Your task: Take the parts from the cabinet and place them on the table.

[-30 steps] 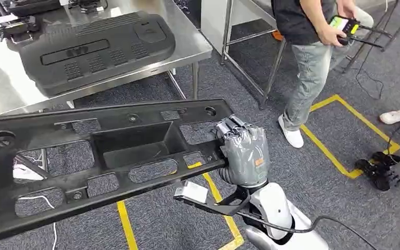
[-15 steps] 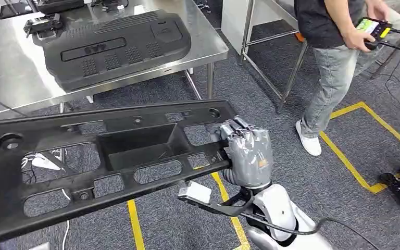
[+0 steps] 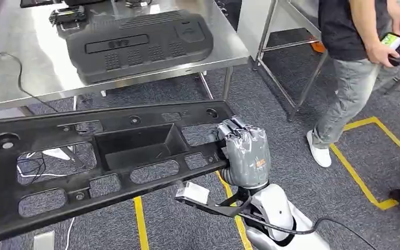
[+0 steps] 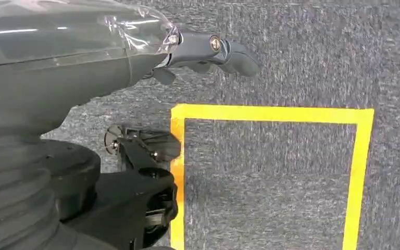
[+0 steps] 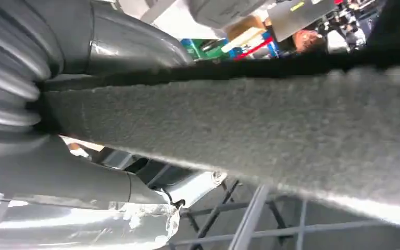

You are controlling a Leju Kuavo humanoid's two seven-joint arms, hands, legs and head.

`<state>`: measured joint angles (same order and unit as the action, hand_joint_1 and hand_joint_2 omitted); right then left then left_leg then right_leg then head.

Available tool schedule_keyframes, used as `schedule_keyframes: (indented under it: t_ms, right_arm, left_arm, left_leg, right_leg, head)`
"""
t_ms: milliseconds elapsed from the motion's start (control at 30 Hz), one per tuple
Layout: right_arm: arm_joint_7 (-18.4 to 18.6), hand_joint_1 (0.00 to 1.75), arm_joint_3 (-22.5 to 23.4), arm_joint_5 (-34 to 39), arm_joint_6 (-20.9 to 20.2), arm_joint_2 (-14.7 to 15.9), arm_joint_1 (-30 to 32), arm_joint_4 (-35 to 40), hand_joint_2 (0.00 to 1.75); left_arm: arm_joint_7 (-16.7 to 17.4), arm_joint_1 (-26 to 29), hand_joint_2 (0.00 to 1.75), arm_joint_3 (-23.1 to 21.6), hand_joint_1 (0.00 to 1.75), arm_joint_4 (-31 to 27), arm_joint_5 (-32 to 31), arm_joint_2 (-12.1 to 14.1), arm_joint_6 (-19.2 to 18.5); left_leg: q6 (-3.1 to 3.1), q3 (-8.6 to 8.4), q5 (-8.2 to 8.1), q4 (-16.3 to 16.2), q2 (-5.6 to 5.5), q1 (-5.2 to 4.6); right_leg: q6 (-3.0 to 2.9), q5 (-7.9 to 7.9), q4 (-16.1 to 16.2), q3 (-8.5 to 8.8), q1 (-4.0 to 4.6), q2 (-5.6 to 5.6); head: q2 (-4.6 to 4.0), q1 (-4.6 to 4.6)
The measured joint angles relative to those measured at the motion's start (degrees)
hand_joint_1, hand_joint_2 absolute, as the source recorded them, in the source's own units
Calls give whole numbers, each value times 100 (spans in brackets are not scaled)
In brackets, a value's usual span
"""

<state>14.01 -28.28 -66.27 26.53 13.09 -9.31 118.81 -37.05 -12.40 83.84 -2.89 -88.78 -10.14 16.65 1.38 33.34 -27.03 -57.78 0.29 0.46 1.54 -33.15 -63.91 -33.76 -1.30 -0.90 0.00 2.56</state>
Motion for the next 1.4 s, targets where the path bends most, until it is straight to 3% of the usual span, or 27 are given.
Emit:
schedule_keyframes:
  t_ms: [67,100,133,167,233,267,300,333,400,433,467,500,567,600,633,667,700,767,833,867,900,933,1133,1200,1233,1367,1400]
  right_arm:
    - [0,175,0,4,0,0,25,0,175]
    - [2,175,0,4,0,0,42,0,175]
    - [2,175,0,4,0,0,57,0,175]
    - [2,175,0,4,0,4,61,0,175]
    - [2,175,0,2,0,15,59,2,175]
    - [2,175,0,2,0,15,57,2,175]
    - [2,175,0,4,0,15,63,4,175]
    - [2,175,0,4,-2,15,67,7,175]
    - [4,175,0,4,-2,33,62,7,175]
    - [4,175,0,2,-2,31,61,7,175]
    - [2,175,0,2,-2,31,62,7,175]
    - [2,175,0,2,-4,33,60,17,175]
    - [22,175,0,0,-33,31,62,17,175]
    - [28,175,0,-2,-46,33,61,17,175]
    - [37,175,0,-9,-52,31,63,17,175]
    - [39,175,0,-20,-59,31,63,17,175]
    - [46,175,0,-33,-66,33,62,17,175]
    - [59,175,0,-48,-70,33,60,20,175]
    - [70,175,0,-61,-77,31,53,22,175]
    - [72,175,0,-70,-77,33,55,26,175]
    - [79,175,0,-96,-83,31,55,31,175]
    - [81,175,0,-98,-94,33,55,31,175]
    - [166,175,0,-164,-238,31,53,31,175]
    - [205,175,0,-216,-354,33,55,31,175]
    - [227,175,0,-216,-400,33,56,31,175]
    - [280,175,-2,-212,-516,33,54,31,175]
    - [284,175,-2,-205,-538,35,52,31,175]
  left_arm:
    - [0,5,175,0,0,0,0,0,-9]
    - [0,8,175,0,0,0,2,0,-13]
    - [0,11,175,0,0,0,2,0,-22]
    - [0,10,175,0,0,0,2,0,-22]
    - [0,7,175,0,0,0,2,0,-26]
    - [0,8,175,0,0,0,2,0,-31]
    - [0,-2,175,0,0,0,0,0,-33]
    - [0,0,175,0,0,0,0,0,-33]
    - [0,14,175,0,0,0,0,0,-37]
    - [0,10,175,0,0,-2,0,4,-37]
    - [0,8,175,0,0,0,0,4,-37]
    - [0,0,175,0,0,0,-7,4,-42]
    - [-2,4,175,0,0,0,-28,4,-76]
    - [-4,13,175,0,0,0,-53,4,-101]
    - [-7,24,175,0,0,0,-63,4,-116]
    - [-9,36,175,0,0,0,-68,4,-131]
    - [-9,44,175,0,0,-2,-70,9,-153]
    - [-11,45,175,0,0,-2,-74,13,-164]
    - [-11,44,175,0,0,0,-81,13,-168]
    - [-11,49,175,0,0,0,-85,11,-168]
    - [-11,62,175,0,0,-2,-92,13,-170]
    - [-11,63,175,0,0,-2,-96,13,-175]
    - [-13,60,175,0,0,-2,-114,13,-291]
    - [-22,61,175,0,0,-2,-114,15,-389]
    - [-26,62,175,0,0,-2,-114,20,-398]
    - [-26,63,175,0,0,-2,-112,33,-396]
    - [-26,67,175,0,0,-2,-111,33,-393]
  left_leg:
    - [24,-2,-11,-2,-58,-19]
    - [30,-2,-15,-8,-93,-29]
    - [32,-8,-17,-11,-141,-32]
    - [28,-20,-23,-16,-192,-32]
    - [-1,-43,-46,-43,-286,-29]
    - [-25,-25,-67,-60,-316,-20]
    - [-59,21,-83,-134,-351,-68]
    - [-85,33,-67,-104,-387,-36]
    - [-157,27,-55,-67,-432,-21]
    - [-195,25,-79,-85,-442,-31]
    - [-234,32,-170,-216,-266,-41]
    - [-266,173,-360,-514,-166,-37]
    - [-315,605,-774,-1412,-109,-4]
    - [-329,791,-880,-1775,-99,6]
    - [-333,851,-853,-1865,-90,13]
    - [-328,775,-687,-1685,-82,20]
    - [-315,565,-435,-1265,-75,24]
    - [-263,50,4,-157,-21,22]
    - [-216,31,-36,-87,-16,-24]
    - [-249,27,-22,-53,-5,15]
    - [-243,22,-30,-59,-16,7]
    - [-233,23,-35,-62,-19,0]
    - [-174,23,-51,-67,-18,-4]
    - [-122,29,-77,-105,-18,-45]
    - [-110,28,-84,-111,-18,-47]
    - [-77,27,-94,-108,-21,-59]
    - [-107,7,-46,-47,-21,-3]
  right_leg:
    - [19,-395,-910,-457,1,57]
    - [25,-456,-1224,-628,1,61]
    - [22,-355,-1253,-671,0,61]
    - [12,-128,-987,-568,-1,63]
    - [-21,420,-5,-137,-4,122]
    - [-46,477,383,12,-20,305]
    - [-35,460,478,29,-14,348]
    - [-45,464,442,12,-6,330]
    - [-102,462,447,24,23,282]
    - [-149,491,502,46,-17,229]
    - [-175,500,527,76,-27,179]
    - [-203,490,527,84,-29,138]
    - [-231,471,524,98,-14,40]
    - [-235,461,522,100,-12,0]
    - [-235,457,520,105,-12,-24]
    - [-225,447,520,118,-14,-44]
    - [-212,435,520,138,-17,-59]
    - [-174,398,520,196,-20,-86]
    - [-124,383,513,186,11,-86]
    - [-201,312,476,186,53,-79]
    - [-241,331,488,199,42,-82]
    - [-207,348,511,211,39,-81]
    - [-148,382,595,248,38,-81]
    - [-49,394,627,259,19,-83]
    - [-37,394,627,265,17,-84]
    - [9,408,659,283,-8,-94]
    - [-59,354,604,280,29,-92]
  head:
    - [0,50]
    - [0,50]
    - [0,57]
    - [0,59]
    - [0,92]
    - [0,105]
    - [0,94]
    - [0,85]
    - [0,74]
    - [0,81]
    - [0,65]
    - [0,-2]
    - [0,-18]
    - [0,-18]
    - [0,-20]
    - [0,-20]
    - [0,-20]
    - [0,-26]
    - [0,-31]
    - [0,-24]
    - [0,-20]
    - [0,-24]
    - [0,-20]
    - [0,-22]
    - [0,-22]
    - [0,-26]
    - [0,-18]
